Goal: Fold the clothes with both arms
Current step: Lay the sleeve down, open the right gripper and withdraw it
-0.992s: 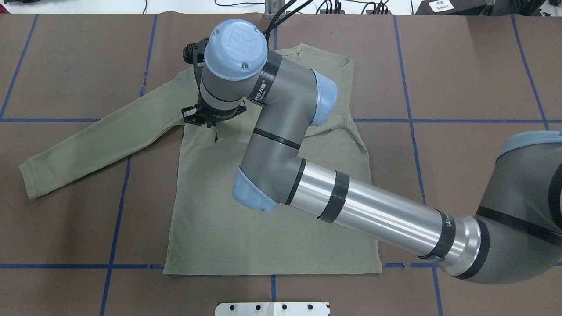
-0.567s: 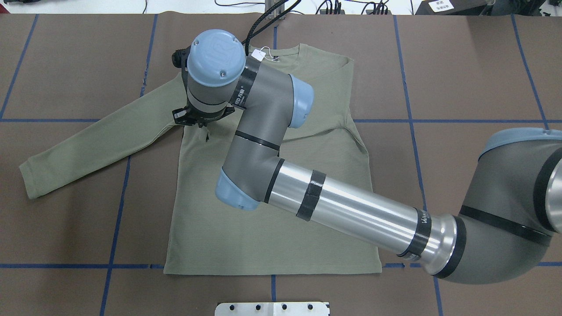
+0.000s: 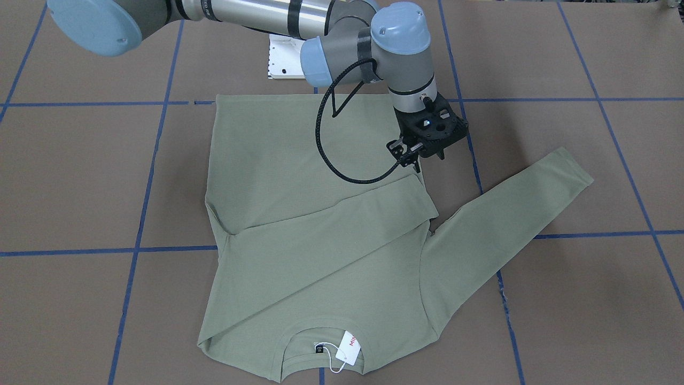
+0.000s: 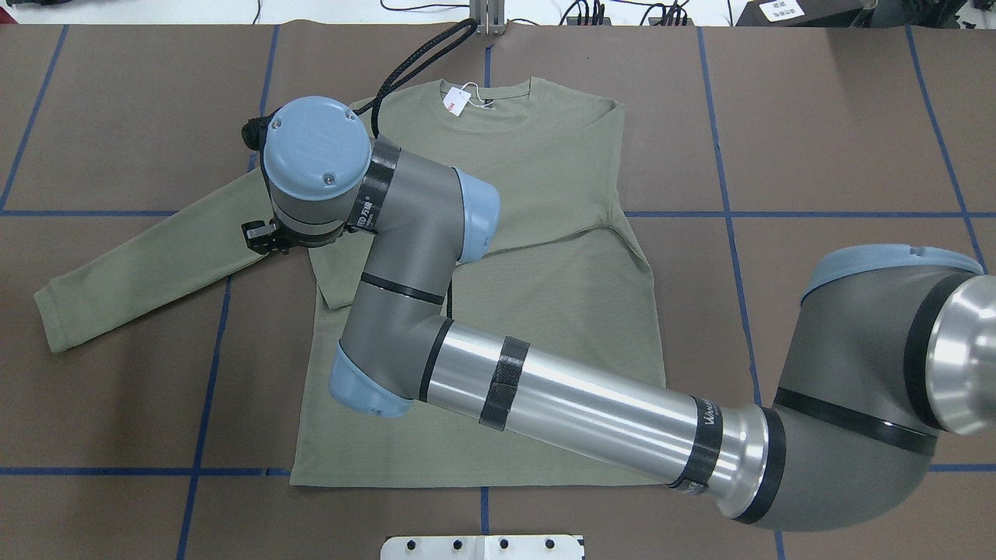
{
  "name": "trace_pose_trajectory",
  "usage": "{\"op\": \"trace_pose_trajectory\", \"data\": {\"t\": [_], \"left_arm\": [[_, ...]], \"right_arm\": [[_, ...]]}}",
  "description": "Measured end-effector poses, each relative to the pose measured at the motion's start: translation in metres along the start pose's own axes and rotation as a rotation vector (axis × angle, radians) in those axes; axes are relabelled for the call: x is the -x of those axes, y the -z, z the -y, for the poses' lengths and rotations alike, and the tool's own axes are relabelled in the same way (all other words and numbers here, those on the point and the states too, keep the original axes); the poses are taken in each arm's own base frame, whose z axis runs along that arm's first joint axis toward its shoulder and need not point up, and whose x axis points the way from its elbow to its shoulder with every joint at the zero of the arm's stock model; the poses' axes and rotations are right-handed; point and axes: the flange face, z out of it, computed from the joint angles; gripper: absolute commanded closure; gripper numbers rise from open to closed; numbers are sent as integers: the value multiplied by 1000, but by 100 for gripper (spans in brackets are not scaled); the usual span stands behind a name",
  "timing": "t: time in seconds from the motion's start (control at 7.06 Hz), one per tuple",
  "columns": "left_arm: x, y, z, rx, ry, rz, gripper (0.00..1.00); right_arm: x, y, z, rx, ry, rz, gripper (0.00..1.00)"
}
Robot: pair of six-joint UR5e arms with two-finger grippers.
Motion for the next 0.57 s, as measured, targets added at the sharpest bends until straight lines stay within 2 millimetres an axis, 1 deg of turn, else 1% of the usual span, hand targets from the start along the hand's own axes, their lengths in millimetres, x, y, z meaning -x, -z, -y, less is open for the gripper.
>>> {"op": "trace_pose_trajectory", "data": {"t": [0.28,0.43,0.57], "left_arm": [[-2,3,4,-14,43,2,0],[-7,6,8,-43,101,4,0],[-17,4,7,-87,172,-2,0]], "right_arm": [[-6,-1,3,6,-44,-19,1],[-15,0,6,25,-68,-57,1],[-33,7,8,59,-99,-121,0]]}}
